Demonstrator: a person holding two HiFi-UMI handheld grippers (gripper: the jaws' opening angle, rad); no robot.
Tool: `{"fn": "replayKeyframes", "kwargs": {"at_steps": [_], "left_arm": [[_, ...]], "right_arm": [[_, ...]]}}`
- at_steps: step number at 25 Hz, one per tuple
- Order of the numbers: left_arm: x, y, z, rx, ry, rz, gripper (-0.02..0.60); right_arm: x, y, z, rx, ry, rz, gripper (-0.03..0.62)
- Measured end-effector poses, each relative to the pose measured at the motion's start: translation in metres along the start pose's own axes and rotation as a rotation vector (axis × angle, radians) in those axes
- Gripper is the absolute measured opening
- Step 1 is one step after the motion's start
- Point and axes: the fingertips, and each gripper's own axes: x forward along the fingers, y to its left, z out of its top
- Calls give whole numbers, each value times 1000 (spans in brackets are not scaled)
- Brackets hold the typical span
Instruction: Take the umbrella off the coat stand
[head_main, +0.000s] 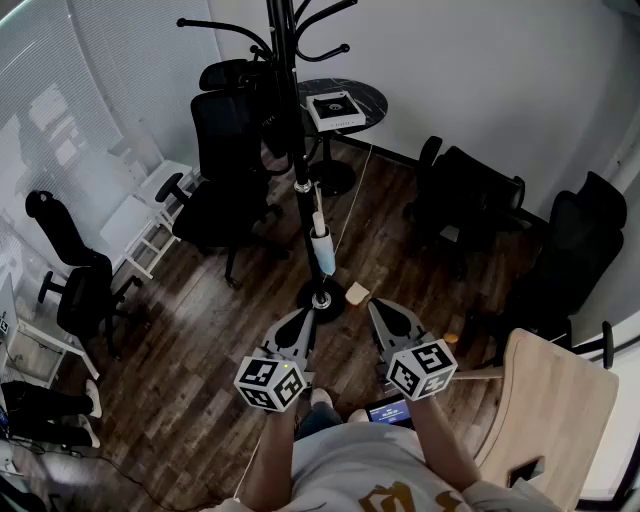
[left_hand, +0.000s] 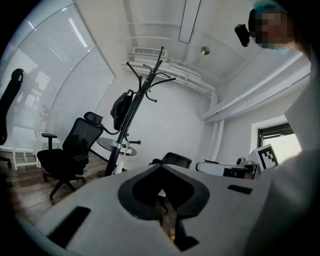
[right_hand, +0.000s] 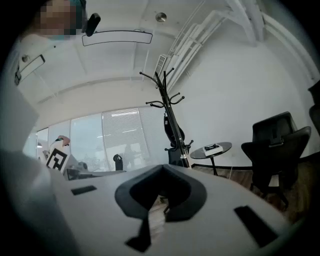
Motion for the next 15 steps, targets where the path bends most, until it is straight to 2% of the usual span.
{"fn": "replayKeyframes", "kwargs": {"at_steps": [7, 15], "left_arm": [[5, 8, 5, -4, -11, 2, 20], [11, 12, 8, 1, -6, 8, 20]], "right_arm": [[14, -3, -11, 35, 27, 27, 11], [21, -19, -6, 33, 21, -14, 11]]}}
